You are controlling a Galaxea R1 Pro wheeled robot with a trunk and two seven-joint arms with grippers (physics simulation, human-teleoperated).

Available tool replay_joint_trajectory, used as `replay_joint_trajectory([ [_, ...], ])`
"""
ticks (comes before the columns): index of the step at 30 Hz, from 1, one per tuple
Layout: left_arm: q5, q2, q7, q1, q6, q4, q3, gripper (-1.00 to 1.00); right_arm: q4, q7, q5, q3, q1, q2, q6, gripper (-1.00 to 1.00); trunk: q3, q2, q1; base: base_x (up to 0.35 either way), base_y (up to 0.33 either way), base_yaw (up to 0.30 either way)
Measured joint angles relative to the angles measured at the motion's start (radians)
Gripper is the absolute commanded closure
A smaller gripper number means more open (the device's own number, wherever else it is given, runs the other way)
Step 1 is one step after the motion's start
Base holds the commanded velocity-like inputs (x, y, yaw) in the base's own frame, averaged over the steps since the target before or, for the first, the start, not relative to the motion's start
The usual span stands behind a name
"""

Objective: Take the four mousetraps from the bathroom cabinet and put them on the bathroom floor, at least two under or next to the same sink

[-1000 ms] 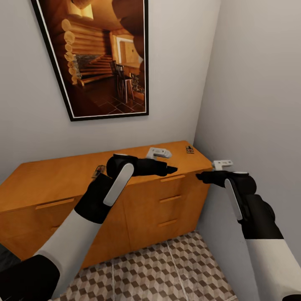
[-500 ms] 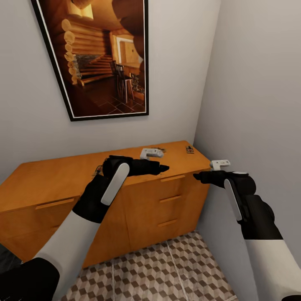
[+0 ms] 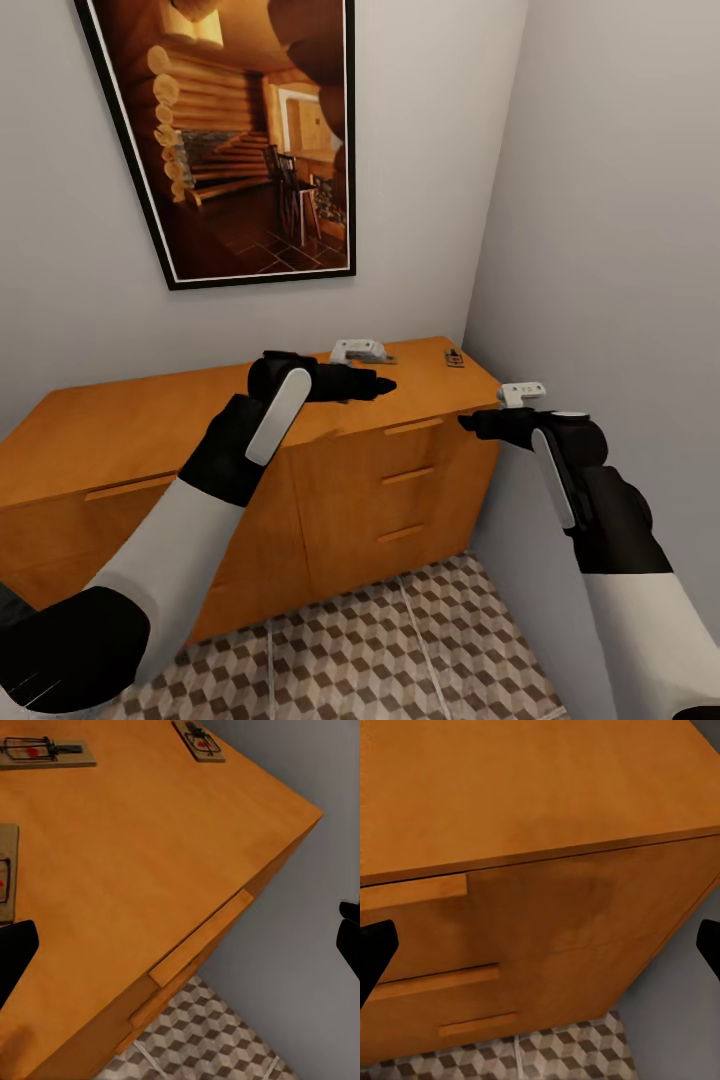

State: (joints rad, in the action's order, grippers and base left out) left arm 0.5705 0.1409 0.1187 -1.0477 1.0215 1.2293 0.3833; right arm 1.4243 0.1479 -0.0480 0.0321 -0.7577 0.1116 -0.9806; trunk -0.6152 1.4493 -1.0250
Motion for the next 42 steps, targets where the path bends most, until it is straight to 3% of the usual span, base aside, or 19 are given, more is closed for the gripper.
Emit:
replay_joint_trajectory([
  [16,0.03,-0.002,0.09,-0.09,-0.001,-0.09,-0.037,-1.0,-0.004,-0.002,0.0,0.045,0.0,-0.002,0.002,-1.0,0.0,0.0,0.0,0.0,0.0,0.0],
  [17,0.035,-0.002,0.358,-0.235,0.0,-0.331,-0.039,-1.0,-0.004,-0.002,0.0,0.046,0.0,-0.002,0.004,-1.0,0.0,0.0,0.0,0.0,0.0,0.0],
  [18,0.02,-0.002,0.429,-0.395,0.003,-0.505,-0.041,-1.0,-0.004,-0.002,0.0,0.046,0.0,-0.002,0.005,-1.0,0.0,0.0,0.0,0.0,0.0,0.0],
  [19,0.027,-0.002,0.432,-0.424,0.001,-0.53,-0.042,-1.0,-0.004,-0.002,0.0,0.047,0.0,-0.001,0.007,-1.0,0.0,0.0,0.0,0.0,0.0,0.0],
  [42,0.031,-0.009,0.438,-0.605,-0.001,-0.884,-0.05,-1.0,-0.006,-0.004,0.002,0.05,0.0,0.0,0.012,-1.0,0.0,0.0,0.0,0.0,0.0,0.0],
])
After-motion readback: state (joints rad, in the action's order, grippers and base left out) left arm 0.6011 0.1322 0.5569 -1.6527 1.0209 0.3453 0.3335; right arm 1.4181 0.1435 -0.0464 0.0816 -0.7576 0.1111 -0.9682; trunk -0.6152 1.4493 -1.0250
